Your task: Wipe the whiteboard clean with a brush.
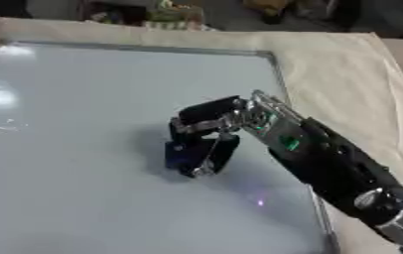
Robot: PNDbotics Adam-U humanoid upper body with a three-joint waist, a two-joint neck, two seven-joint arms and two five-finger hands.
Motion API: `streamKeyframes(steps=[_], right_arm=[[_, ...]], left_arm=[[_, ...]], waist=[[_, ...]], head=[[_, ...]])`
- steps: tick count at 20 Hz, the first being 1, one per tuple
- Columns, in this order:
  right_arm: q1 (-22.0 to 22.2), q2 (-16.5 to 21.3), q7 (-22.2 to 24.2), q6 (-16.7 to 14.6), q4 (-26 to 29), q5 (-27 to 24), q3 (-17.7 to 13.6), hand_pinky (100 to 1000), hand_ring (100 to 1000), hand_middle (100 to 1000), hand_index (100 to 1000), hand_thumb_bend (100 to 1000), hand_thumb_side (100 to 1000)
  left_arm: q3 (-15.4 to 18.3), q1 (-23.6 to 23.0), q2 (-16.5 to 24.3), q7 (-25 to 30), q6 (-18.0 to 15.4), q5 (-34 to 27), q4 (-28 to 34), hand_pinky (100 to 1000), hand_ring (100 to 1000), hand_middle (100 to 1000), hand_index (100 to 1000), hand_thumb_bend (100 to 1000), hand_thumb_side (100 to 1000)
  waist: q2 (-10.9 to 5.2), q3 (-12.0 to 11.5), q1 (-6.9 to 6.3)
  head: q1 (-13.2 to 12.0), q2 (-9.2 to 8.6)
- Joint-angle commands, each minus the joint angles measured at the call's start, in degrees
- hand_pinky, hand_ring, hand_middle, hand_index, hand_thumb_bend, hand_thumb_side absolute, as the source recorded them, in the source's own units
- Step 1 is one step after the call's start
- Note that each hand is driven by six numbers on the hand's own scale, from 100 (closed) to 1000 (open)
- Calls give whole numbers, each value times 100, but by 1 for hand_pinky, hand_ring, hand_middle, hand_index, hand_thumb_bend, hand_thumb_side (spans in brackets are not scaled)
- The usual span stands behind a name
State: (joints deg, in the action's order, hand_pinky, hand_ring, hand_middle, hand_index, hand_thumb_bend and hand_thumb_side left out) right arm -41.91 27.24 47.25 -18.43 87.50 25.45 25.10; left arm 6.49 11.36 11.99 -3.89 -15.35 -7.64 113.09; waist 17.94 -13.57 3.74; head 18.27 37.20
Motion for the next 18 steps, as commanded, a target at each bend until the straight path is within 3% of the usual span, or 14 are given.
streamKeyframes(steps=[1,12,17,18], right_arm=[[-131,-97,-45,-92,179,179,-48,442,359,171,391,100,100],[-89,-360,-131,-300,179,602,71,456,381,203,416,100,100],[-97,-529,-56,-486,97,797,110,465,395,212,424,100,187],[-94,-574,-38,-507,87,829,112,470,402,221,441,100,305]], left_arm=[[13,46,52,-2,17,-22,92,379,418,437,490,100,910],[10,66,67,-8,52,-35,95,380,419,438,490,100,910],[11,74,82,-16,65,-52,94,381,420,438,491,100,910],[10,77,82,-17,69,-55,93,381,420,438,491,100,911]], waist=[[-130,16,-17],[-168,47,28],[-200,41,55],[-206,48,59]], head=[[-14,-48],[-65,-14],[-81,0],[-84,6]])
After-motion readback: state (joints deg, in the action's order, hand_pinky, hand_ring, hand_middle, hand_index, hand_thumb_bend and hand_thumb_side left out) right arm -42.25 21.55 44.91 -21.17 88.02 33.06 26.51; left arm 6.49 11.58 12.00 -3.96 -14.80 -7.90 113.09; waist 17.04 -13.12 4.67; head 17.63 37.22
